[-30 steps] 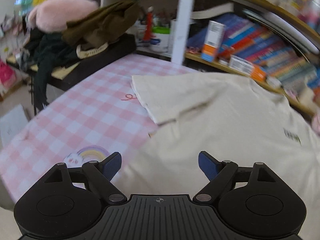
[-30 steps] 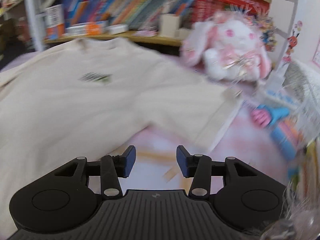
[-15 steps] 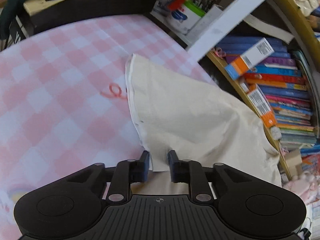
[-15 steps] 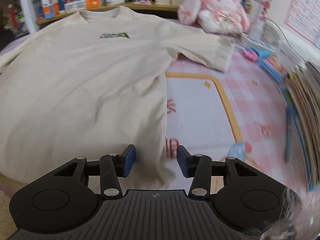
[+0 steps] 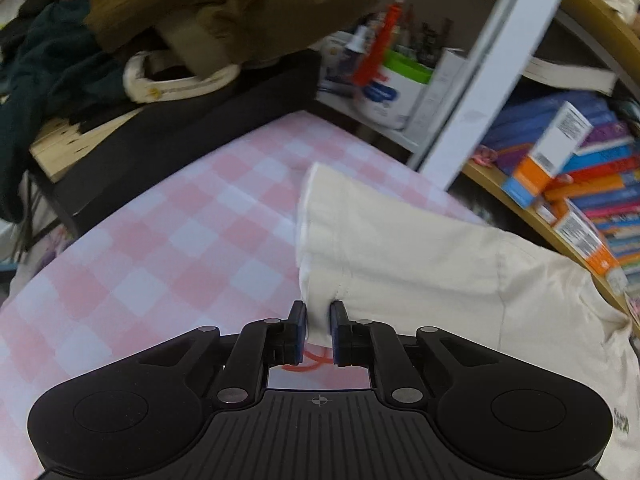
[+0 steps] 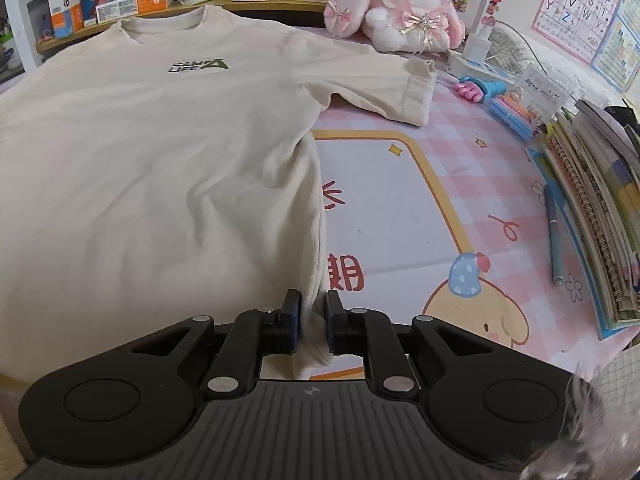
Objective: Fold clothes
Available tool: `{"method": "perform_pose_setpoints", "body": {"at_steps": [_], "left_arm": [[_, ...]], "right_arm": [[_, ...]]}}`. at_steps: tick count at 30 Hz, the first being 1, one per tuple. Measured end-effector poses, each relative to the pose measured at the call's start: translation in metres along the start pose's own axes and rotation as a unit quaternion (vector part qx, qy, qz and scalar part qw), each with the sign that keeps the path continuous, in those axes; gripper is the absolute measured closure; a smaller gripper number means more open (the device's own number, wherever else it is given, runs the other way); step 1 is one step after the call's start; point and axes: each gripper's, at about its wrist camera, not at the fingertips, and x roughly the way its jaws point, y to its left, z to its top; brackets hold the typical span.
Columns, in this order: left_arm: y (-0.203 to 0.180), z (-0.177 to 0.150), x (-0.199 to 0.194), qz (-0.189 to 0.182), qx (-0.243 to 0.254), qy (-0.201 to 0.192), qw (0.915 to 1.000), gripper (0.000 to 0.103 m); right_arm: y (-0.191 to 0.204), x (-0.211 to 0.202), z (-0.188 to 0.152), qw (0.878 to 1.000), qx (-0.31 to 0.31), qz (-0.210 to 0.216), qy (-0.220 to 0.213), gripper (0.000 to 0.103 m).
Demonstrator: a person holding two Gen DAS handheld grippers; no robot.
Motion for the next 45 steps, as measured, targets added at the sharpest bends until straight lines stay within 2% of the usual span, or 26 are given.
{"method": "perform_pose_setpoints", "body": {"at_steps": [5, 8, 10, 13, 16, 19, 22, 25, 28, 29, 31, 33, 34, 36, 38, 39, 42, 44, 45], "left_arm": [[0.0, -0.003, -0.006, -0.015, 0.046, 0.02, 0.9986, 0.085], [-0.002, -0.012, -0.027, -0.057, 0.075, 0.03, 0.9951, 0.08], [-0.006, -0.028, -0.044, -0.083, 0.115, 0.044, 0.989, 0.063], [-0.008, -0.058, -0.066, -0.112, 0.168, 0.076, 0.9764, 0.051], [-0.009, -0.09, -0.085, -0.134, 0.2, 0.113, 0.9638, 0.041], [-0.011, -0.117, -0.107, -0.143, 0.231, 0.116, 0.9554, 0.034], [-0.012, -0.138, -0.124, -0.138, 0.238, 0.109, 0.9554, 0.033], [-0.012, -0.151, -0.136, -0.123, 0.214, 0.102, 0.9636, 0.034], [-0.014, -0.16, -0.143, -0.105, 0.193, 0.101, 0.9703, 0.039], [-0.016, -0.163, -0.145, -0.102, 0.192, 0.103, 0.9706, 0.044], [-0.02, -0.168, -0.148, -0.097, 0.192, 0.111, 0.9703, 0.093], [-0.022, -0.173, -0.153, -0.098, 0.183, 0.121, 0.9707, 0.1], [-0.024, -0.174, -0.156, -0.106, 0.175, 0.123, 0.9711, 0.101], [-0.026, -0.169, -0.166, -0.147, 0.132, 0.123, 0.9726, 0.101], [-0.031, -0.159, -0.172, -0.205, 0.082, 0.114, 0.9685, 0.101], [-0.037, -0.154, -0.17, -0.227, 0.064, 0.109, 0.9656, 0.101], [-0.08, -0.153, -0.156, -0.249, 0.065, 0.109, 0.9602, 0.1], [-0.116, -0.156, -0.144, -0.25, 0.091, 0.121, 0.9563, 0.089], [-0.128, -0.157, -0.141, -0.246, 0.1, 0.125, 0.9559, 0.078]], "right_arm": [[-0.006, 0.0, -0.003, 1.0, 0.011, -0.001, 0.0, 0.078], [-0.013, 0.0, -0.007, 1.0, 0.024, 0.007, -0.001, 0.075], [-0.014, -0.002, -0.009, 0.999, 0.03, 0.011, -0.002, 0.075], [-0.017, -0.003, -0.012, 0.999, 0.042, 0.021, -0.002, 0.075], [-0.02, -0.006, -0.015, 0.998, 0.048, 0.035, 0.0, 0.076], [-0.024, -0.01, -0.019, 0.998, 0.04, 0.05, 0.002, 0.077], [-0.031, -0.01, -0.024, 0.997, 0.037, 0.074, 0.005, 0.076], [-0.04, -0.01, -0.025, 0.994, 0.036, 0.1, 0.006, 0.075], [-0.047, -0.01, -0.024, 0.992, 0.021, 0.122, 0.008, 0.075], [-0.048, -0.01, -0.024, 0.992, 0.016, 0.127, 0.009, 0.075], [-0.053, -0.011, -0.024, 0.99, 0.008, 0.14, 0.009, 0.077], [-0.056, -0.012, -0.026, 0.987, 0.001, 0.16, 0.009, 0.089], [-0.057, -0.013, -0.025, 0.986, -0.006, 0.169, 0.011, 0.091], [-0.059, -0.019, -0.021, 0.982, -0.016, 0.19, 0.013, 0.094], [-0.066, -0.026, -0.011, 0.973, 0.002, 0.23, 0.008, 0.095], [-0.071, -0.029, -0.003, 0.965, 0.023, 0.261, 0.004, 0.095], [-0.068, -0.03, 0.03, 0.944, 0.063, 0.324, -0.019, 0.095], [-0.046, -0.029, 0.054, 0.936, 0.051, 0.347, -0.035, 0.094], [-0.034, -0.028, 0.065, 0.932, 0.042, 0.357, -0.044, 0.09]]}}
